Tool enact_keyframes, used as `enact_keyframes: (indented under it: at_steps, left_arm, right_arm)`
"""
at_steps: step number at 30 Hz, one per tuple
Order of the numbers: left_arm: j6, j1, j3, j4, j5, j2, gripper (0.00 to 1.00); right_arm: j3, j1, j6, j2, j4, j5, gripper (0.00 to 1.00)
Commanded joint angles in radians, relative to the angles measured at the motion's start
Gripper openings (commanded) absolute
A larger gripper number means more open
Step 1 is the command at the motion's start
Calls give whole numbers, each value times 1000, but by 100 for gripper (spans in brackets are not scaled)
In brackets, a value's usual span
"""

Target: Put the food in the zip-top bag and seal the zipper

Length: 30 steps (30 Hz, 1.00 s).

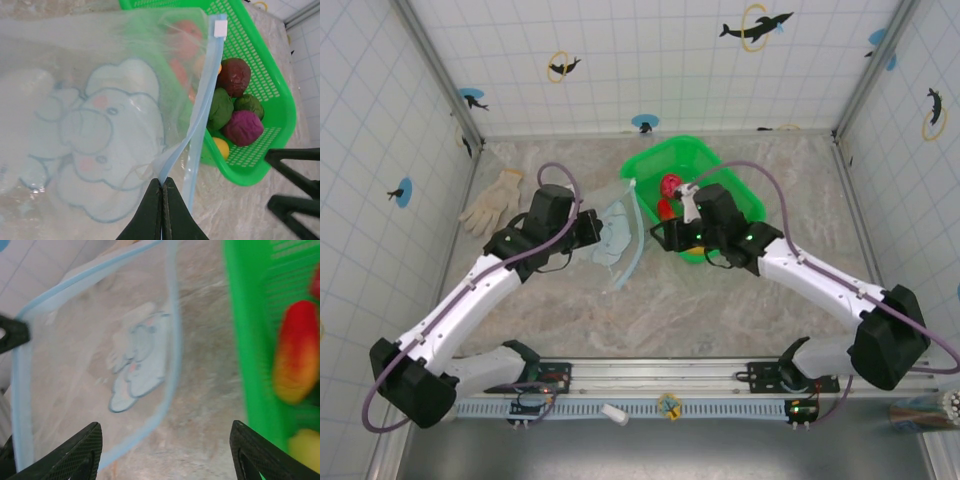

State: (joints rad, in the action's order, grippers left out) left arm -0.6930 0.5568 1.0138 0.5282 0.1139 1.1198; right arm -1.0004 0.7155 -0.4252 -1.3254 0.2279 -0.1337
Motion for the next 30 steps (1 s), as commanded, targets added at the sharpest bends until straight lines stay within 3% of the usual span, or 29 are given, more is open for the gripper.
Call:
enact_keyframes:
  at_steps: [1, 4, 6, 12, 19, 30]
  left_arm:
    - [-85, -14, -15, -89, 120, 10, 0]
    - [-123, -16, -2, -104, 163, 18, 0]
    - [-134, -18, 2, -118, 186, 17, 0]
    - [-109, -24, -14, -141, 171, -3, 0]
    - [-19, -26, -24, -128, 212, 5, 0]
    - [62, -28, -25, -94, 247, -23, 0]
  right_arm:
    - [-48, -69, -4, 12, 94, 47, 70]
    - [-115, -140, 17, -58, 208, 92, 70]
    - [-154, -157, 49, -108, 268, 191, 70]
    - [-297, -218, 105, -277, 438, 323, 74]
    - [-379, -223, 190, -410, 556, 275, 97]
    - [-374, -225, 203, -531, 580, 263, 91]
